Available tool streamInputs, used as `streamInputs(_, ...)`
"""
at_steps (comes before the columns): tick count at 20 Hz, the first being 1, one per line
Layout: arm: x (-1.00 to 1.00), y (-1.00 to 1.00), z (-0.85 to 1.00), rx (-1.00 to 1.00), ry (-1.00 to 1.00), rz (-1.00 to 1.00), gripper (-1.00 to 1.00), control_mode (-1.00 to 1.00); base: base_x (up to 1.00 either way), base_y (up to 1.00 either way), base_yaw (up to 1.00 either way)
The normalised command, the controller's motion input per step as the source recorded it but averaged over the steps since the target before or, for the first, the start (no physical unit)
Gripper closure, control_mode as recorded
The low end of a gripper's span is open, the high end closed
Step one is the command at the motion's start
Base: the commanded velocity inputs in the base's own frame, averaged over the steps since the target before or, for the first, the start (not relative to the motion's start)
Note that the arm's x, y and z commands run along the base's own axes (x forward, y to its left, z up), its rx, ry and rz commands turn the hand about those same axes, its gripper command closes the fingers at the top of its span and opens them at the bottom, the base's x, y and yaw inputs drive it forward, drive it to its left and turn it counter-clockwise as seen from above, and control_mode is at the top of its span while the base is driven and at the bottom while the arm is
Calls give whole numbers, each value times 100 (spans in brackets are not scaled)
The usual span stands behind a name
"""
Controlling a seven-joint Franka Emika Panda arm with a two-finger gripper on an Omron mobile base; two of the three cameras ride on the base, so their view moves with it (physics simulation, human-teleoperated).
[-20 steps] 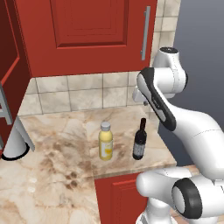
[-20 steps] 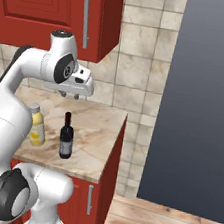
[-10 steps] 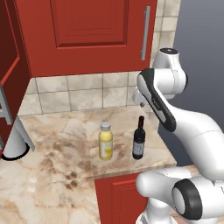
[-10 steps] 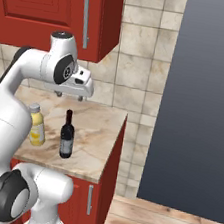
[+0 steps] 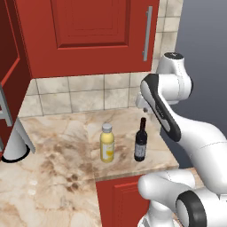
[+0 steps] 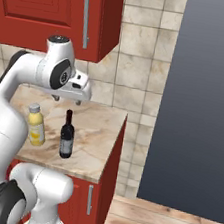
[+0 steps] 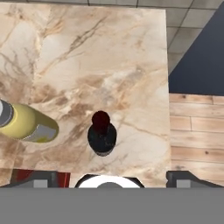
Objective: There is a wine glass and glass cup on the dining counter. Place the wine bottle next to the wine glass and the juice bottle next to the glass cup.
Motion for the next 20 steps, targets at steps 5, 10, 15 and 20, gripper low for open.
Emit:
streamInputs(5,-33,-8,-11,4,-1,5,-100,-100,0,0,0)
streamInputs(10,-28,-18,-18,12,0,22,-100,-100,0,0,0)
streamInputs(15,-11,-18,-21,18,-5,36,-100,-100,0,0,0)
streamInputs(20,0,-7,-24,12,-17,33,-100,-100,0,0,0)
